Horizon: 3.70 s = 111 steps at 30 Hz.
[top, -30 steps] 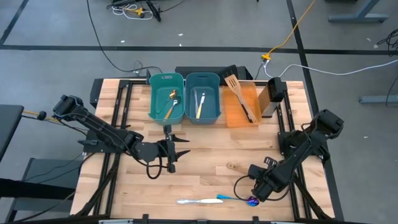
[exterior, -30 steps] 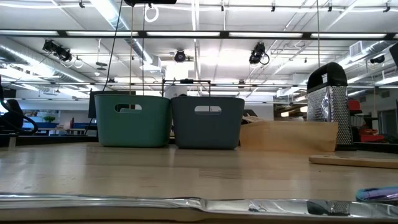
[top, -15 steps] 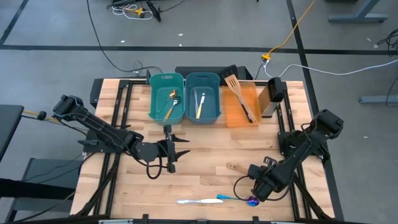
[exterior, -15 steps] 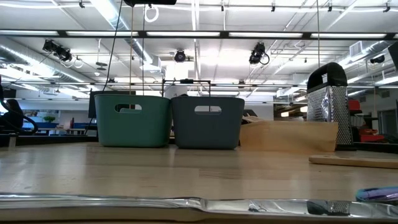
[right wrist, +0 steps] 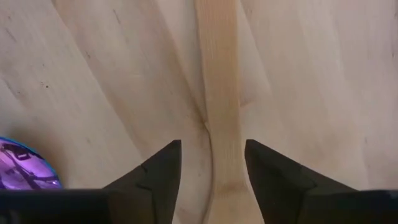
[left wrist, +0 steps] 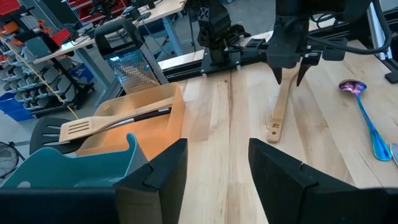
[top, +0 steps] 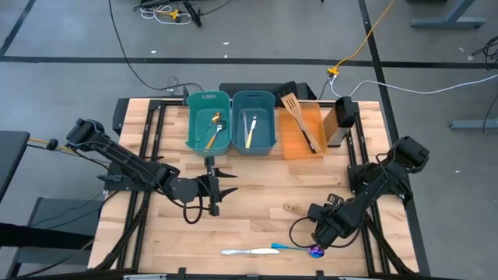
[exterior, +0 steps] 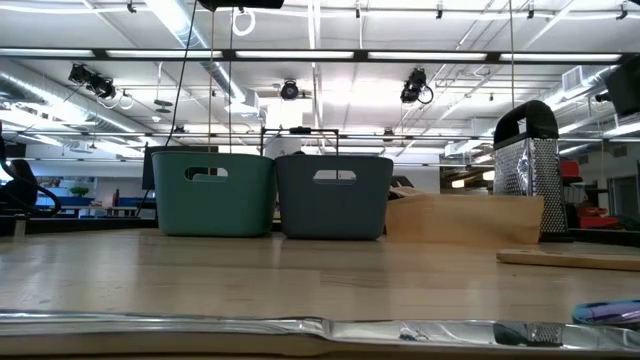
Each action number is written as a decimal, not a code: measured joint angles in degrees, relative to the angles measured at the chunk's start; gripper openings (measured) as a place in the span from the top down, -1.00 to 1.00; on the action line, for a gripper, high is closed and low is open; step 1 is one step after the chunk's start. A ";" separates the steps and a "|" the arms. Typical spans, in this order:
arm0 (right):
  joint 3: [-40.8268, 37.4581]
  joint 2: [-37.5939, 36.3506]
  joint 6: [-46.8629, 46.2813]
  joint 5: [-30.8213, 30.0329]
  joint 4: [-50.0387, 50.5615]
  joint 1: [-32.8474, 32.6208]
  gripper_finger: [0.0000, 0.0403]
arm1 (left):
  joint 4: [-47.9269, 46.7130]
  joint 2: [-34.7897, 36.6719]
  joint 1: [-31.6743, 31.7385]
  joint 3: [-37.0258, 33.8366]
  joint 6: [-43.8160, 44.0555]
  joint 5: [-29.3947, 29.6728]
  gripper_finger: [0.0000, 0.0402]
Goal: Pick & Place Kitchen Items
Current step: Put the brown spatula into the orange bin
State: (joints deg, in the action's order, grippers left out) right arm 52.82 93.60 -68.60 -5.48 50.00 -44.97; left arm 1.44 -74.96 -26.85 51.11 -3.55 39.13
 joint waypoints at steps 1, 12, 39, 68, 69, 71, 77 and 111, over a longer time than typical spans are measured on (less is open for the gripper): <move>0.00 -0.02 0.23 0.18 -0.23 0.25 0.06 | -0.01 0.00 -0.02 0.00 0.00 0.00 0.12; -0.07 -0.04 4.04 0.48 -2.15 3.06 0.06 | -0.05 0.00 -0.02 0.00 0.00 0.00 0.12; -4.96 -4.59 9.29 1.57 -5.32 7.11 0.06 | -0.05 0.00 0.00 0.00 0.00 -0.02 0.12; -12.39 -5.05 6.06 4.09 -12.95 7.19 0.06 | -0.03 0.00 -0.02 0.00 0.02 -0.02 0.12; -12.39 -5.04 6.06 4.09 -12.96 7.19 0.06 | -0.03 0.00 -0.01 0.00 0.04 -0.02 0.12; -12.40 -5.01 5.80 4.10 -12.98 7.19 0.06 | -0.03 0.00 0.00 0.00 0.04 -0.02 0.12; -12.44 -4.94 4.57 4.14 -12.92 7.19 0.06 | -0.03 0.00 0.00 0.00 0.04 -0.02 0.12; -7.21 -4.37 4.77 2.28 -5.28 7.13 0.60 | -1.01 0.00 -0.01 0.00 0.35 -0.04 0.12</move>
State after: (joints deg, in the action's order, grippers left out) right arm 45.60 89.23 -63.84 -3.20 44.72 -37.85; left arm 0.43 -74.96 -26.86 51.11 -3.20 39.09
